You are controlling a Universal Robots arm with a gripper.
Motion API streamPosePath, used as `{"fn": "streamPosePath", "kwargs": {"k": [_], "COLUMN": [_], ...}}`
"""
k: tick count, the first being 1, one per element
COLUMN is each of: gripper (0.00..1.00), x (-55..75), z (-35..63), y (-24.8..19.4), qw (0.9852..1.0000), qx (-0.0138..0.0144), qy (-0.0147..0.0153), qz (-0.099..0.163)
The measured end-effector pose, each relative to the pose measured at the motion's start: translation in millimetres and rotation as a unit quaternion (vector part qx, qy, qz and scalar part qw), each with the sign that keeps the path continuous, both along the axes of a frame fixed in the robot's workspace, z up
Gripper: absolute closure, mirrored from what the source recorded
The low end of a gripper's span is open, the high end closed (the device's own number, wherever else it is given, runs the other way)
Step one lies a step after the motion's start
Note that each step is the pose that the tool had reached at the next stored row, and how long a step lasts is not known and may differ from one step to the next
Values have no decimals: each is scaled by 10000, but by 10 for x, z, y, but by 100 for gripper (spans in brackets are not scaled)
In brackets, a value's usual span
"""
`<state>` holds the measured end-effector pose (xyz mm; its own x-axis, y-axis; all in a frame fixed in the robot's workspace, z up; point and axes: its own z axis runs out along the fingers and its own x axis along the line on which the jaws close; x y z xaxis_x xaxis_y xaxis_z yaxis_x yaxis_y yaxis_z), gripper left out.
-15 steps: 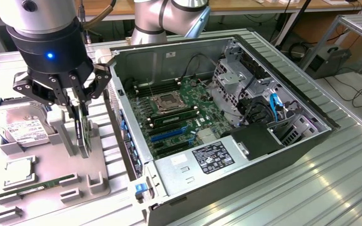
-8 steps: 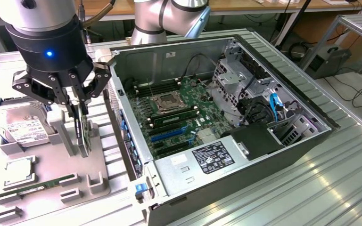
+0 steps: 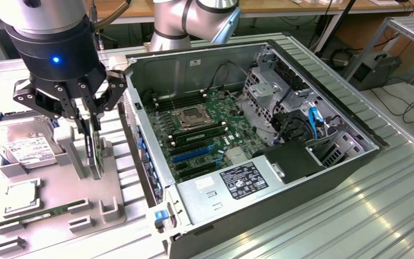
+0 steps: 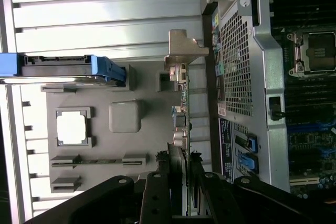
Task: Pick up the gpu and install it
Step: 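Pick up the gpu and move the gpu toward the slot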
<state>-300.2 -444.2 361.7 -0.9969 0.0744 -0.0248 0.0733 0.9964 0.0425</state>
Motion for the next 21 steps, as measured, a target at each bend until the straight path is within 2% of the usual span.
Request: {"fn": "streamPosePath", "kwargs": {"k": [21], "gripper": [74], "x": [0], "z": [60], "y": [0], "qw": [10000], "qx": [0], "qy": [0], "qz": [4]}}
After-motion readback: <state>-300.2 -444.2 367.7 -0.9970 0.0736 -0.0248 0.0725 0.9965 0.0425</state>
